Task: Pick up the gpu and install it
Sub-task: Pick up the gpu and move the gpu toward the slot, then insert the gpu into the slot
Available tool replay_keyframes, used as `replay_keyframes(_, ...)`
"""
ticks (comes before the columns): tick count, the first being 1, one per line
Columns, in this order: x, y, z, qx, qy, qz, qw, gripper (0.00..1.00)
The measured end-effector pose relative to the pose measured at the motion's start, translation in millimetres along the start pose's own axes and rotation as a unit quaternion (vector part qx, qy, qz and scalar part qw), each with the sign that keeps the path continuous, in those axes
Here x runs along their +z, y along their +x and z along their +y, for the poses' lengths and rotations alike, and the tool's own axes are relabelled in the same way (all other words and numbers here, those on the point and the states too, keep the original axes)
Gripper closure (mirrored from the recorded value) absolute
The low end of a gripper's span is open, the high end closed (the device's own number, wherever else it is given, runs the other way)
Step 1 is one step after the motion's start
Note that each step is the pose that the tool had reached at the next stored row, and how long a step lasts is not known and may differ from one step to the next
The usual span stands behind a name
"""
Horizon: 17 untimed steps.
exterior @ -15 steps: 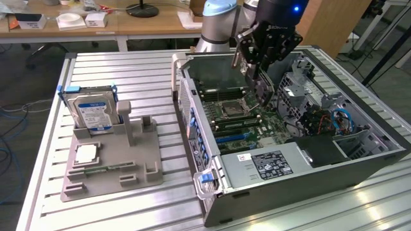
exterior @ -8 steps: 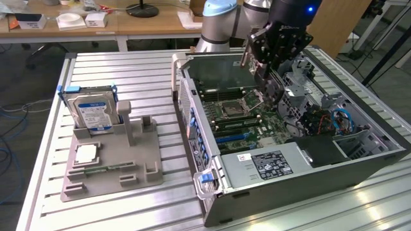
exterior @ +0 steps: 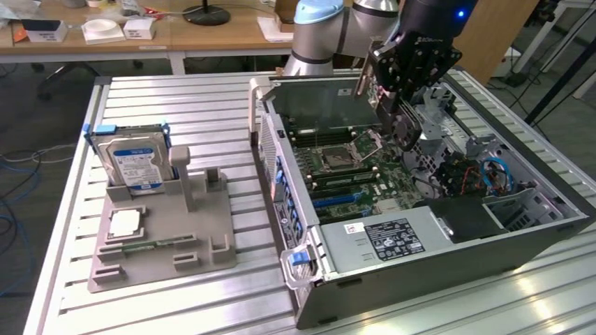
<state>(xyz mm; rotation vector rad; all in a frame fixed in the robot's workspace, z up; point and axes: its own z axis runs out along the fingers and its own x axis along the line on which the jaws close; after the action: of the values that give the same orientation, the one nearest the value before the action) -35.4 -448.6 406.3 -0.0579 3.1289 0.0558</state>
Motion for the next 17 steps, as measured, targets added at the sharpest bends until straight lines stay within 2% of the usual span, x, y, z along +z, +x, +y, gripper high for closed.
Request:
replay_keyframes(12, 0.1, 0.0, 0.0, -0.001, -0.0001, 0.0, 1.0, 0.74)
replay_keyframes(17, 0.3, -0.5, 0.0, -0.013, -0.0002, 0.0005, 0.9999, 0.74)
